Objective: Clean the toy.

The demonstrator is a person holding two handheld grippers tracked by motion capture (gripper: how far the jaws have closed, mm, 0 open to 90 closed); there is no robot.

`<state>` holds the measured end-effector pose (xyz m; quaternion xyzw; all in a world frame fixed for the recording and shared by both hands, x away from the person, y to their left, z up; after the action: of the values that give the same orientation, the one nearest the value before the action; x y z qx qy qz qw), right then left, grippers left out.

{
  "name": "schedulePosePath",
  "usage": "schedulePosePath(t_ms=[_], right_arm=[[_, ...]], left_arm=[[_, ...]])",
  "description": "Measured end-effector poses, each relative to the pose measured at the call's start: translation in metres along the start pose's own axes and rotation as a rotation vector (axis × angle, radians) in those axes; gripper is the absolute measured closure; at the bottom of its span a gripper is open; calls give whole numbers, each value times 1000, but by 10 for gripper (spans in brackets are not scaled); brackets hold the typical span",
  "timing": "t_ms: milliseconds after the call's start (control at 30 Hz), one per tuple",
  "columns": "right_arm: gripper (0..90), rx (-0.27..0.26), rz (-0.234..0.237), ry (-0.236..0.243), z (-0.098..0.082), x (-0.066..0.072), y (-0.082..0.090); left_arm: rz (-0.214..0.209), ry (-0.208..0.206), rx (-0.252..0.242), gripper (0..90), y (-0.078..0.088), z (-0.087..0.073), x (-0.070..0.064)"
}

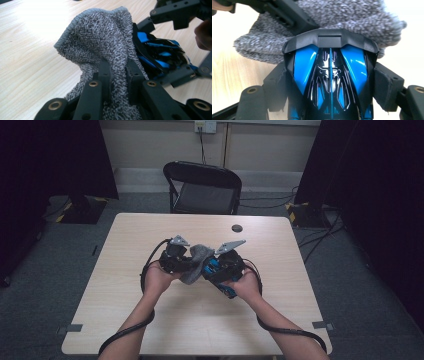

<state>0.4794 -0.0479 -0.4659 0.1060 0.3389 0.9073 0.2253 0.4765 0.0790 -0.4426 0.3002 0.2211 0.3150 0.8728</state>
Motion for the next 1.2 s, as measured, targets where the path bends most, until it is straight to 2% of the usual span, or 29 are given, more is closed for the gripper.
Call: schedulePosePath(t_ms=[267,600,833,1100,1200], right_arm=[[258,8,-21,1,-2,-6,2],[258,10,-38,-12,-3,-14,5],[258,4,-40,-30,-2,-19,9],[258,-8,-43,-46,-3,-23,11],[258,-11,-47,-50,-3,-25,12]], left_arm=[[-18,1,-5,780,4,-7,-3],[-31,-18,-6,779,8,-12,-10],[-52,-10,-16,780,11,-14,-13],[-45,-38,-14,780,18,-18,-17],[-54,-23,-13,779,21,-22,-15]])
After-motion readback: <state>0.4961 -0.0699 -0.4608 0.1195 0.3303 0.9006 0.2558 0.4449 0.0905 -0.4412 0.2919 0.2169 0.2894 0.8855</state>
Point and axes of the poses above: each handheld gripper's, and its own axes: y roughly backward along the jaws, z roughly out of its top, x roughly to its left, the point moved 7 cm from there along -y, roughly forward along the jaws, and after that the axes turned 4 degrees about y, right-handed, at the moved point
